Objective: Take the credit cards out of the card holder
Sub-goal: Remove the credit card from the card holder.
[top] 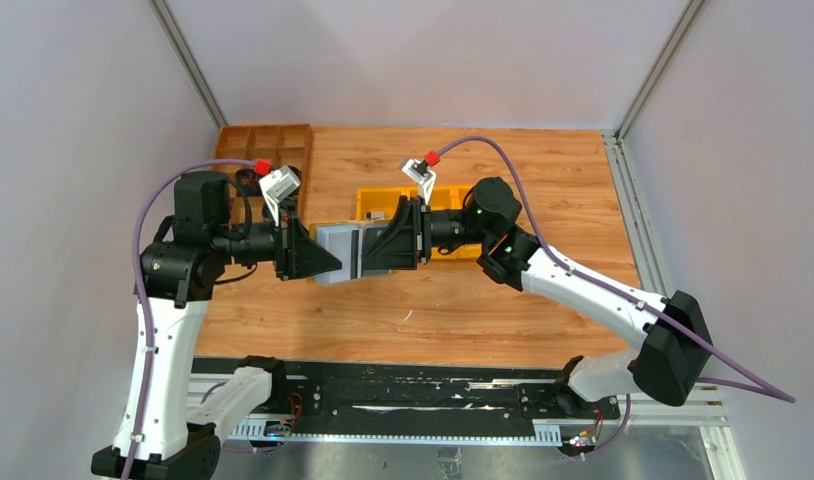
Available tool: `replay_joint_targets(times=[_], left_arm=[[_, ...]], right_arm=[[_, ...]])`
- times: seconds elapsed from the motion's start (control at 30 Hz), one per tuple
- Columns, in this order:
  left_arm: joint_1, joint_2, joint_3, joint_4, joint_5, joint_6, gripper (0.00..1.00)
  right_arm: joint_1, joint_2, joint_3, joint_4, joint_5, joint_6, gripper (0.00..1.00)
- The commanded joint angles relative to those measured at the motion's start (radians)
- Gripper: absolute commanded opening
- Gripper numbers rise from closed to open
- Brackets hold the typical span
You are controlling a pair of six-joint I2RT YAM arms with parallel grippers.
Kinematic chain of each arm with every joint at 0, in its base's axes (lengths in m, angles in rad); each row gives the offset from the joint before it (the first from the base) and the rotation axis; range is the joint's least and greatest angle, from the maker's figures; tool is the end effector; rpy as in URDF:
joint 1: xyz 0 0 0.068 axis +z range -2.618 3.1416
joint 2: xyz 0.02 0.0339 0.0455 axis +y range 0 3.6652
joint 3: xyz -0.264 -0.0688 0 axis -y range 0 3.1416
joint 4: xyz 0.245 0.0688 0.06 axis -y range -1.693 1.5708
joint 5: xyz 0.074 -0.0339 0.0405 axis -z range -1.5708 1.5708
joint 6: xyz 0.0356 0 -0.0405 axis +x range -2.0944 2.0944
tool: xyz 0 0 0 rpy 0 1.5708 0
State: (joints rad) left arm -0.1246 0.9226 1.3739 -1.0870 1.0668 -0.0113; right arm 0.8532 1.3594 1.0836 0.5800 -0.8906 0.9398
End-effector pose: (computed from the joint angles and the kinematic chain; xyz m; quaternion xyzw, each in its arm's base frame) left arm 0.1234 -0.0469 0.4307 0.2723 0.7545 -0.4792 0.3564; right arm 0.1821 0.2507 0.3915 -0.3238 0.5486 0.7274 0.2551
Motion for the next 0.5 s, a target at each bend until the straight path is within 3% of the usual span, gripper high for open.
replay_joint_targets(times=[0.0, 0.3, 0.47], left_arm=[[-0.003, -0.029, 0.033, 0.007, 0.124, -0.028, 0.00], [-0.003, -0.034, 0.032, 0.007, 0.124, -0.031, 0.00], [-0.003, -0.028, 0.012, 0.006, 0.099, -0.019, 0.03]], right_arm=[[-0.008, -0.021, 0.024, -0.108, 0.024, -0.081, 0.49], [0.010, 0.002, 0.038, -0.056, 0.024, -0.047, 0.48], [0.051, 0.061, 0.081, -0.043, 0.042, -0.030, 0.36]])
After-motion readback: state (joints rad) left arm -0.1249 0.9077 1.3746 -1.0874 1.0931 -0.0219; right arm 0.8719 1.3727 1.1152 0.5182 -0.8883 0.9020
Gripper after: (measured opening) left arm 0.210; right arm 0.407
